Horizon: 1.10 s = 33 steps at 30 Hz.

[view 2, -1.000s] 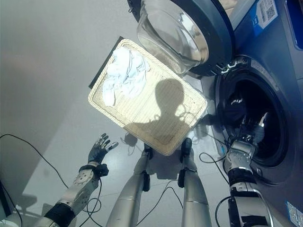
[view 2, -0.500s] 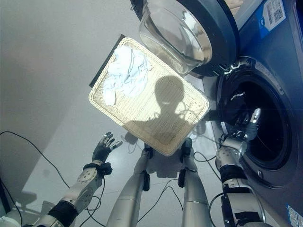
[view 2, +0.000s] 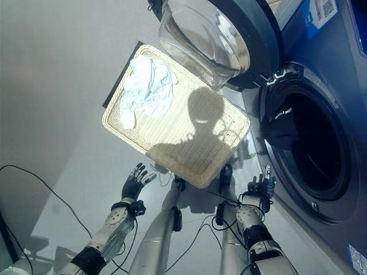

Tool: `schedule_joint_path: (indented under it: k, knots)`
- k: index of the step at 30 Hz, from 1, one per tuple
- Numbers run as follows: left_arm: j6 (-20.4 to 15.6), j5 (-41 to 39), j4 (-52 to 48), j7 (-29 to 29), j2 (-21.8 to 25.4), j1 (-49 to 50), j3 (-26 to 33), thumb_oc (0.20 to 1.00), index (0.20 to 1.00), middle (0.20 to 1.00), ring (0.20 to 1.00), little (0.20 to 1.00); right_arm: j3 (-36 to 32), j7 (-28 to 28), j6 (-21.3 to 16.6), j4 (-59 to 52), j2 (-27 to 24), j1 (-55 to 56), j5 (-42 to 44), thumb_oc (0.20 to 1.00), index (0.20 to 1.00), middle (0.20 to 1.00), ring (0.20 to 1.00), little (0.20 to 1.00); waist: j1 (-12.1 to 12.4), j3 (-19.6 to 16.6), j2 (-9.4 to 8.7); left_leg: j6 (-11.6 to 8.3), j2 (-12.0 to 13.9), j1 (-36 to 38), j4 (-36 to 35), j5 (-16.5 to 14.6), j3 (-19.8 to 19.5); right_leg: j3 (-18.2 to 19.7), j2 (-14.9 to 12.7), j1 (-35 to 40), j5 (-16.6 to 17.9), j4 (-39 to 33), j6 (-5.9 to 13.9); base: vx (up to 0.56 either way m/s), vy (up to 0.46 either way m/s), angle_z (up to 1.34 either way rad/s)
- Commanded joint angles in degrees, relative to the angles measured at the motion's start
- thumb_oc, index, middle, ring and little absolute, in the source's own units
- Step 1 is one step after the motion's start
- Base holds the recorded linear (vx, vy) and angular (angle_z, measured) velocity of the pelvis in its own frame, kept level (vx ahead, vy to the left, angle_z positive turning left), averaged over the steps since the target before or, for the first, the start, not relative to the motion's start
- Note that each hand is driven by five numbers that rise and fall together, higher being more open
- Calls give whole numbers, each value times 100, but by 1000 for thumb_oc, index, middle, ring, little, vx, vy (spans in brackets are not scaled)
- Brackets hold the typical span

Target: Put the clothes into the washing machine.

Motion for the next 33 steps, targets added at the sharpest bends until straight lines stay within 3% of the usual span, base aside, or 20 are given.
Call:
schedule_joint_path:
  k: [1,3,5,6,11,12,16,22,23,33]
  knots:
    - [-203,224,-118,109,-85,246,52,1000,1000,1000,1000,1000,82,-622,-317,-361,8,446,-764,1000,1000,1000,1000,1000,7,-99,-32,-3,-362,67,133,-443,367,-51,225,316,576,-773,416,-28,95,-7]
    - [-253,230,-120,88,-110,305,76,1000,1000,1000,1000,1000,225,-401,-76,-449,86,610,-711,1000,1000,1000,1000,1000,-11,-99,-41,-3,-356,70,111,-428,397,-29,224,314,603,-811,415,-23,82,-5]
    - [-299,267,-110,107,-169,343,88,1000,1000,1000,1000,1000,403,92,455,-460,134,755,-583,1000,1000,1000,1000,1000,-31,-99,-45,2,-350,71,86,-409,426,12,222,308,626,-848,415,-16,62,-6]
    - [-300,268,-108,106,-172,345,90,1000,1000,1000,1000,1000,410,142,487,-450,132,757,-549,1000,1000,1000,1000,1000,-32,-99,-45,2,-349,72,85,-408,429,14,221,308,627,-849,415,-5,45,-8]
    - [-391,298,122,35,-282,280,107,1000,1000,1000,1000,1000,539,1429,1317,-22,111,712,-206,1000,1000,1000,1000,1000,-18,-99,-4,4,-355,47,74,-379,463,34,197,285,610,-839,425,6,32,-7]
    - [-370,270,230,-17,-305,190,102,1000,1000,1000,1000,1000,472,1858,1616,292,25,537,-173,1000,1000,1000,1000,1000,7,-99,48,-10,-365,3,104,-368,466,16,174,247,579,-789,429,21,0,-5]
    - [-298,196,371,-91,-282,4,72,1000,1000,1000,1000,1000,139,2382,2145,1033,-394,23,-306,1000,1000,1000,1000,1000,103,-99,163,-42,-405,-189,260,-382,381,-61,139,71,481,-580,438,43,-71,0]
    - [-179,144,383,-87,-208,-162,49,1000,1000,1000,1000,1000,-129,2623,2308,1465,-730,-323,-211,1000,1000,1000,1000,1000,183,-99,216,-70,-422,-447,399,-368,292,-126,143,-173,466,-415,430,43,-114,8]
    - [-86,56,299,10,-60,-253,-109,1000,1000,1000,1000,1000,-504,2860,2228,1838,-1109,-697,500,1000,1000,1000,1000,1000,303,-99,291,-110,-400,-672,424,-369,155,-217,175,-441,333,-130,419,115,-339,25]
    - [68,-114,-297,165,303,-292,-344,1000,1000,1000,1000,1000,-950,3252,1975,1911,-1843,-1385,1356,1000,1000,1000,1000,1000,489,-99,432,-179,-253,-1239,754,-400,55,-398,53,-1087,115,513,333,58,-169,15]
